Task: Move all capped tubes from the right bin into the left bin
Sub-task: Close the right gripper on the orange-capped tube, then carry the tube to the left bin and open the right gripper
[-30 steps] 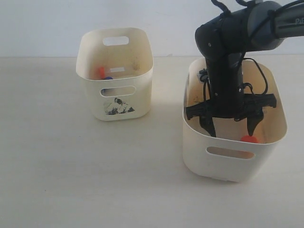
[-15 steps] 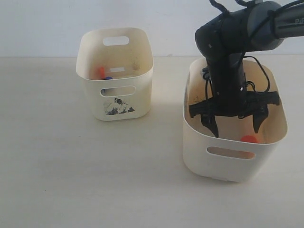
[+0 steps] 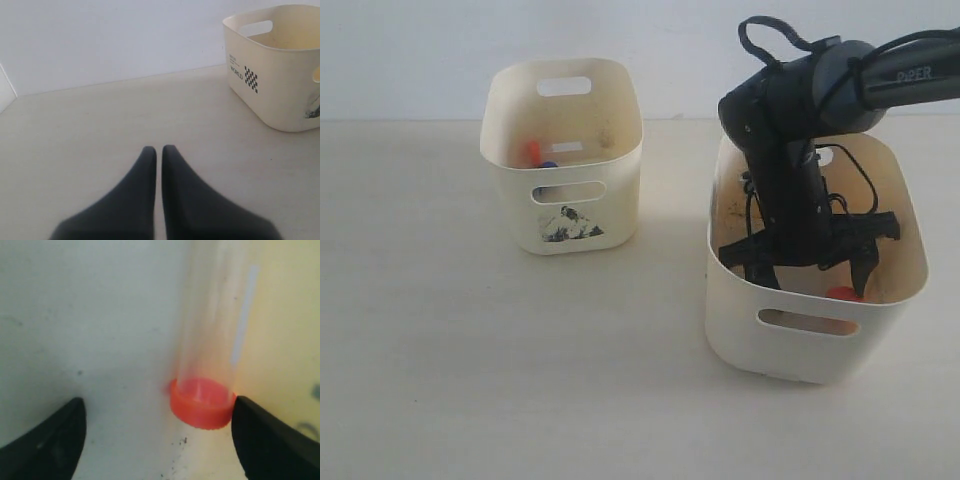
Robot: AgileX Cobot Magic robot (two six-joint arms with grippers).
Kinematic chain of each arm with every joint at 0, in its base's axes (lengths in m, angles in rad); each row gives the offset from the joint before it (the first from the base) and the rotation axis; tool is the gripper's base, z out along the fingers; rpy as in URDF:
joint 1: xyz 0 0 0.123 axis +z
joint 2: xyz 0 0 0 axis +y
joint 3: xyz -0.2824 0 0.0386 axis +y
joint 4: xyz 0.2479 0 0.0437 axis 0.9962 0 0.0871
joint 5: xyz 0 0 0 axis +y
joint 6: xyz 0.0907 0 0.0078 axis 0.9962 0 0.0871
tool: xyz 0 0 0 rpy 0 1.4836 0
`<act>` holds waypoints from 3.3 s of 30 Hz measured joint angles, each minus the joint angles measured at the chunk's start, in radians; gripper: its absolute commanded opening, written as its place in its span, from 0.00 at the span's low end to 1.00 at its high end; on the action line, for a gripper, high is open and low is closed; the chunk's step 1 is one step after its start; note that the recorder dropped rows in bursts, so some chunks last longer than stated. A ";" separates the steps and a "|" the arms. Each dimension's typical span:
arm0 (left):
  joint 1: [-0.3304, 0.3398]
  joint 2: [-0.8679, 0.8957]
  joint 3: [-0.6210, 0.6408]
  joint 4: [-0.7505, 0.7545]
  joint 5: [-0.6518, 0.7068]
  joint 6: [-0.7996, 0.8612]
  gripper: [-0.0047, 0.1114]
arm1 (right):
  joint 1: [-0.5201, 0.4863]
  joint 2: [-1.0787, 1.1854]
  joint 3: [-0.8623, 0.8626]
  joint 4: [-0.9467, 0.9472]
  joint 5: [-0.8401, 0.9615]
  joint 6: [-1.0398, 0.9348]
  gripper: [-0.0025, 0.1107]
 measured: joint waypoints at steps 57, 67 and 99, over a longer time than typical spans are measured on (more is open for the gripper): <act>0.000 0.000 0.000 0.000 0.000 0.000 0.08 | -0.002 -0.141 -0.134 0.104 -0.008 -0.272 0.02; 0.000 0.000 0.000 0.000 0.000 0.000 0.08 | -0.002 -0.330 -0.282 0.138 -0.011 -0.382 0.02; 0.000 0.000 0.000 0.000 0.000 0.000 0.08 | 0.004 -0.375 -0.307 0.840 -0.414 -0.959 0.04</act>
